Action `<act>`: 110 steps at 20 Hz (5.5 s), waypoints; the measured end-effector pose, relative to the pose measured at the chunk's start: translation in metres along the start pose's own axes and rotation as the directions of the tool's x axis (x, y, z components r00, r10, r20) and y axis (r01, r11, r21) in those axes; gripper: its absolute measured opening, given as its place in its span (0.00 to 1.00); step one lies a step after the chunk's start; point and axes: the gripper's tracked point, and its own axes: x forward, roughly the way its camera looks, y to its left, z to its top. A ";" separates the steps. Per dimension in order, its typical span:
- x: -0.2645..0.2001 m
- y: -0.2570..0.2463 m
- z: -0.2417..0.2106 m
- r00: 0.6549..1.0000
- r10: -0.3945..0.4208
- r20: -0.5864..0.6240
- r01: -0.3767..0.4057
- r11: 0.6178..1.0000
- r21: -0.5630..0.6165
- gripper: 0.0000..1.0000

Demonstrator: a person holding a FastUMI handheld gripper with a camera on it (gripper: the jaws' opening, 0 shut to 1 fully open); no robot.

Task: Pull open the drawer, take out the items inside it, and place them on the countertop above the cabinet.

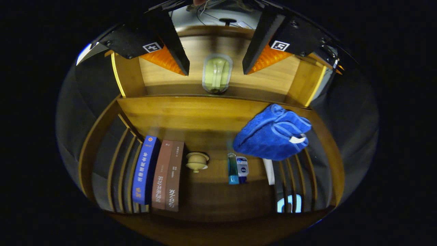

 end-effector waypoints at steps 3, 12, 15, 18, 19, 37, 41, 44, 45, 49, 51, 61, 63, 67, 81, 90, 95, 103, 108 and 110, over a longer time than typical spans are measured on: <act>0.046 0.008 -0.015 0.992 -0.001 -0.123 0.002 1.000 0.007 0.96; 0.104 0.009 -0.052 0.957 -0.021 -0.288 0.044 0.996 0.074 0.53; 0.107 0.005 -0.047 0.963 -0.021 -0.269 0.038 0.998 0.058 0.31; 0.095 0.006 -0.048 0.960 -0.005 -0.280 0.029 0.996 0.081 0.23; 0.090 0.008 -0.045 0.959 0.012 -0.282 0.017 0.995 0.102 0.23; -0.021 -0.002 0.055 0.978 0.120 -0.168 -0.091 0.981 0.172 0.23; 0.021 -0.006 0.093 0.989 0.081 -0.121 -0.065 0.990 0.128 0.23; 0.054 -0.006 0.110 0.990 0.061 -0.127 -0.047 0.993 0.107 0.23; 0.062 -0.005 0.115 0.991 0.058 -0.123 -0.046 0.994 0.098 0.23; 0.089 -0.007 0.124 0.991 0.019 -0.131 -0.013 0.999 0.042 0.23; 0.098 -0.007 0.125 0.990 0.010 -0.140 -0.003 0.999 0.053 0.23; 0.097 -0.002 0.126 0.993 0.053 -0.109 -0.045 0.996 0.072 0.68; 0.086 0.000 0.127 0.995 0.065 -0.076 -0.060 0.996 0.065 0.89; 0.039 0.010 0.132 0.992 0.111 0.052 -0.113 0.992 0.048 0.99; -0.135 0.018 0.043 0.744 0.035 0.668 -0.040 0.999 -0.008 0.99; -0.110 0.022 -0.083 0.755 0.007 0.656 -0.090 0.991 0.094 0.99; -0.068 0.024 -0.121 0.806 0.003 0.592 -0.060 0.995 0.076 0.99; -0.040 0.023 -0.132 0.817 -0.031 0.575 -0.009 0.998 0.066 0.98; -0.035 0.023 -0.136 0.809 -0.052 0.585 0.002 0.996 0.085 0.98; -0.034 0.023 -0.136 0.811 -0.062 0.582 0.021 0.997 0.078 0.98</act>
